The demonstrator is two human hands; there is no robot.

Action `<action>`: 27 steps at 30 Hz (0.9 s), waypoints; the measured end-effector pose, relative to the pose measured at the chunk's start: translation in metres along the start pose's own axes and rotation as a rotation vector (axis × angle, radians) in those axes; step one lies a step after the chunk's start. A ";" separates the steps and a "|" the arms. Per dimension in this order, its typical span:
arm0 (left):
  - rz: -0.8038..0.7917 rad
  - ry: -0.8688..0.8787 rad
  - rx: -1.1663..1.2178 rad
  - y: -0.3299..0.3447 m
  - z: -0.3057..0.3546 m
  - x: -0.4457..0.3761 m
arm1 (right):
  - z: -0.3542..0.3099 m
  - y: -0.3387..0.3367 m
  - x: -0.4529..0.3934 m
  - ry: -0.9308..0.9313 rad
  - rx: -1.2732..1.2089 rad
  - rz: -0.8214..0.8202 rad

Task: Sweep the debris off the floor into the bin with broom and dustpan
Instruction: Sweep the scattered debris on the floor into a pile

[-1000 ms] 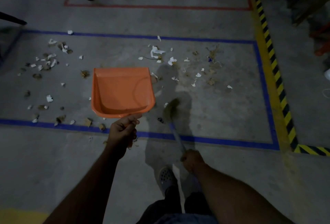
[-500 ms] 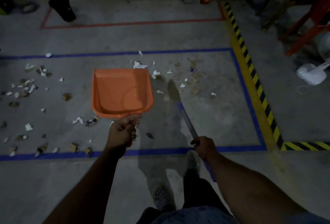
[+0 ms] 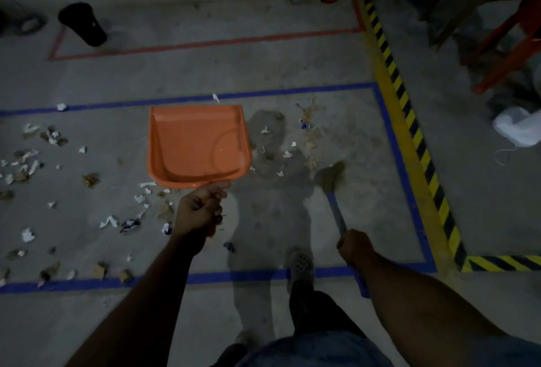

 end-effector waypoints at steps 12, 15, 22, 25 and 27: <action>0.067 -0.008 -0.003 0.055 0.043 -0.058 | -0.112 -0.019 -0.032 -0.527 -0.059 -0.233; 0.026 0.003 0.023 0.065 0.046 -0.073 | -0.101 -0.038 -0.042 -0.516 -0.108 -0.183; -0.104 0.067 0.097 0.095 0.055 -0.101 | -0.041 -0.098 -0.081 -0.278 -0.226 0.086; -0.108 0.054 0.085 0.102 0.060 -0.117 | -0.025 -0.121 -0.093 -0.163 -0.233 0.150; -0.122 0.050 0.068 0.104 0.063 -0.129 | -0.017 -0.132 -0.104 -0.099 -0.231 0.161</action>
Point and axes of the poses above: each hand's wrist, its own x-axis away from the middle knuckle, its own y-axis out of the palm, z = x × y, the point moved 5 cm from there along -x, towards the middle knuckle, and after that the axes turned 3 degrees about -x, right-handed, at the moved point
